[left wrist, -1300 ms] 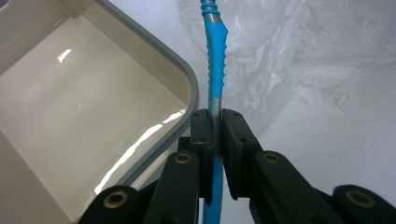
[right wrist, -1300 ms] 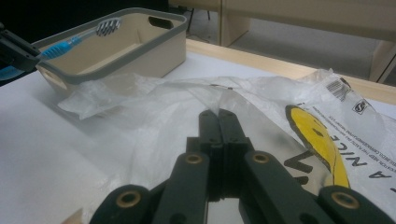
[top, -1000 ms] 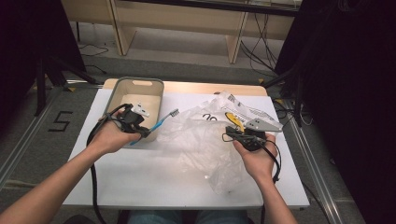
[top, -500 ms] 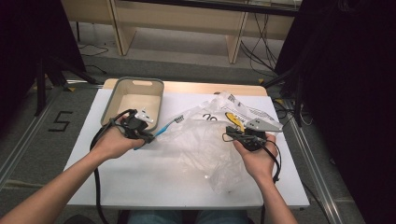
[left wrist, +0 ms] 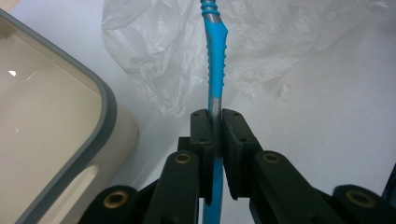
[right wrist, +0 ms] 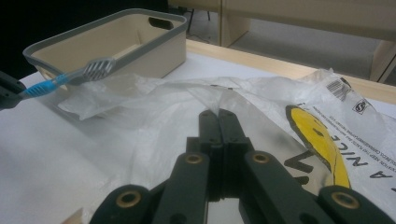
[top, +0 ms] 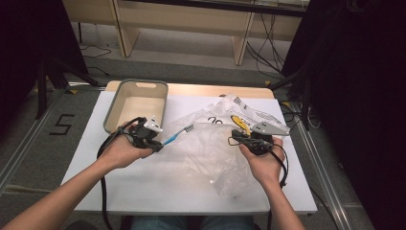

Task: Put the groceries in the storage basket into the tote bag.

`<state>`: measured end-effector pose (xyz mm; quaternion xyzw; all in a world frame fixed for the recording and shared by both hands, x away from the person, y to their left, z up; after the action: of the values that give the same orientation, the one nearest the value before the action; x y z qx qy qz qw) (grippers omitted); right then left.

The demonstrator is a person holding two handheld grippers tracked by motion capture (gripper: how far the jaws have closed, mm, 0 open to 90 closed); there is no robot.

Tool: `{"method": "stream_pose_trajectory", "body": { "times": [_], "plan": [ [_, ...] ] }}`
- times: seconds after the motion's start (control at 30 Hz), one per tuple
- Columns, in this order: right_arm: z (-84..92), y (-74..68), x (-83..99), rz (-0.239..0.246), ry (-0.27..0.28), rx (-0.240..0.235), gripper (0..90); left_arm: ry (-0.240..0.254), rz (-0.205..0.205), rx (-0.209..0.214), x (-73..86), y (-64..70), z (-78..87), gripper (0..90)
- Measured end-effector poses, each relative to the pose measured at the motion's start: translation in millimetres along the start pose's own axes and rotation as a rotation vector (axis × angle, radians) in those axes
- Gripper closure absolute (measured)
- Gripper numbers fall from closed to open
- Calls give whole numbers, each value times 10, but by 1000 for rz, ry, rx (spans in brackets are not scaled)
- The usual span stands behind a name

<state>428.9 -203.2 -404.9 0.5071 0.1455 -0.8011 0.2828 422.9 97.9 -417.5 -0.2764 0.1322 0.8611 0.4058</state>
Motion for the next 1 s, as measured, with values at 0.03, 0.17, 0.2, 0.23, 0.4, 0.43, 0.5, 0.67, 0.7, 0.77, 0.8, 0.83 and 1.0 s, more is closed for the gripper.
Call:
{"method": "stream_pose_trajectory", "body": {
  "times": [0.03, 0.17, 0.2, 0.23, 0.4, 0.43, 0.5, 0.67, 0.7, 0.77, 0.8, 0.83, 1.0],
  "plan": [
    [-1, -2, 0, 0, 0, 0, 900, 0, -1, 6, 1, 12, -8, 831],
    [-4, -5, 1, -1, 0, -1, 900, -2, -11, 14, -2, 52, -37, 830],
    [-5, -6, 0, 0, -1, -1, 900, -3, -12, 15, -4, 60, -43, 830],
    [-5, -7, 0, -1, -1, -1, 900, 1, -9, 15, -8, 70, -53, 830],
    [-5, -10, 1, 0, -3, -1, 900, -4, -22, 27, -34, 123, -84, 831],
    [-5, -10, 1, 0, -3, -1, 900, -3, -25, 28, -44, 137, -93, 831],
    [-4, -9, 1, 1, -2, 0, 900, -5, -30, 35, -61, 170, -114, 830],
    [-1, -9, -1, 0, 0, -1, 900, -16, -49, 44, -101, 249, -182, 830],
    [-2, -9, 0, 0, 0, -1, 900, -16, -53, 43, -110, 258, -197, 830],
    [-1, -10, -1, 0, 0, -2, 900, -15, -53, 40, -126, 277, -226, 830],
    [-1, -10, -1, 0, 0, -2, 900, -15, -54, 42, -134, 283, -239, 830],
    [-2, -10, -2, -1, 2, -1, 900, -16, -53, 44, -139, 292, -253, 830],
    [-2, -8, -2, -1, 3, -1, 900, -24, -54, 43, -164, 319, -311, 830]
  ]
}}
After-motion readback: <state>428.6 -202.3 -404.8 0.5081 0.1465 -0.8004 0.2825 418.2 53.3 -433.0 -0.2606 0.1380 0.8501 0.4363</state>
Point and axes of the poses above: each handheld gripper's, and its own axes: z roughly backward along the jaws, x roughly out of its underside, y roughly to its right, the point moved 5 cm from there along -z, roughly forward along the jaws, and after that the axes turned 6 degrees about z, right-handed, at the moved point
